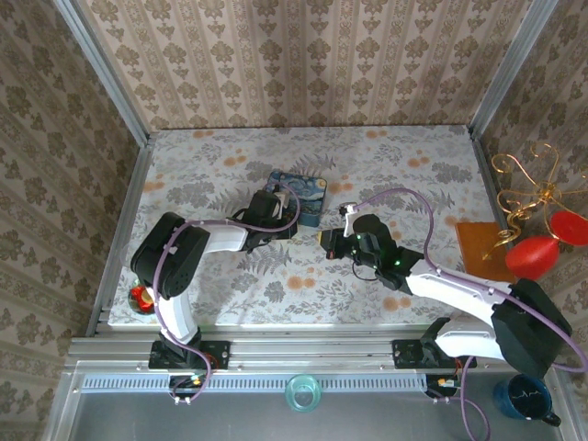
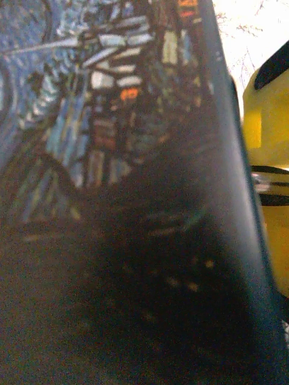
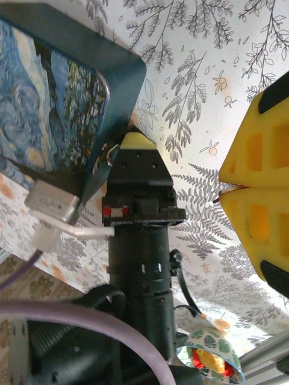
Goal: Unlock a padlock with a key
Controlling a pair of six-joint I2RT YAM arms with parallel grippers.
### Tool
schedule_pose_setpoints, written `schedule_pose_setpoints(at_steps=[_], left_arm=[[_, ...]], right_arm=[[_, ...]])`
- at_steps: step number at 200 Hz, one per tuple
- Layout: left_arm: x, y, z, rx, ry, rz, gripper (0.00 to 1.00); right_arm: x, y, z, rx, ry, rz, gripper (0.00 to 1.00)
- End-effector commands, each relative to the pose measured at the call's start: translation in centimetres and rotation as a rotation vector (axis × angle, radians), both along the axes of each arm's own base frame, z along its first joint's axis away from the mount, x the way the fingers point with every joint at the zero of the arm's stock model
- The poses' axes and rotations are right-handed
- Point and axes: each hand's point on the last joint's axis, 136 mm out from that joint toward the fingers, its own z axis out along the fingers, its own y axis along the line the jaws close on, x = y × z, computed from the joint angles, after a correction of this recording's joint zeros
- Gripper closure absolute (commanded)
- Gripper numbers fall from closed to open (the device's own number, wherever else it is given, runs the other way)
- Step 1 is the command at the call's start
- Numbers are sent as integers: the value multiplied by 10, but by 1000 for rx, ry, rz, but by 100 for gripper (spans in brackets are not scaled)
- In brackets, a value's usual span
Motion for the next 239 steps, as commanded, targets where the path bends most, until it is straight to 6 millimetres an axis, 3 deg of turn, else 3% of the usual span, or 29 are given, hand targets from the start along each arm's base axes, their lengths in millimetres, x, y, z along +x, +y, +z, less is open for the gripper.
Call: schedule_pose_setpoints(at_steps=[1,29,75,117,189,239], left_arm=[[-5,2,10,-50,15,31,87],[-8,0,17,-85,44,34,92],[-27,0,27,-203,278,106,95],[-37,-12,46,-401,351,134,98],[-44,-22,79,-676,403,177,100],[-48,-37,99,-766,396,162,100]], right_arm=[[10,-5,-3,54,34,-81,100],[11,-3,-10,104,66,-105,100],[9,-4,-36,250,182,-233,100],[12,2,-56,375,280,-316,100],[13,-1,-63,496,378,-420,100],[19,6,-50,585,393,-419,100]])
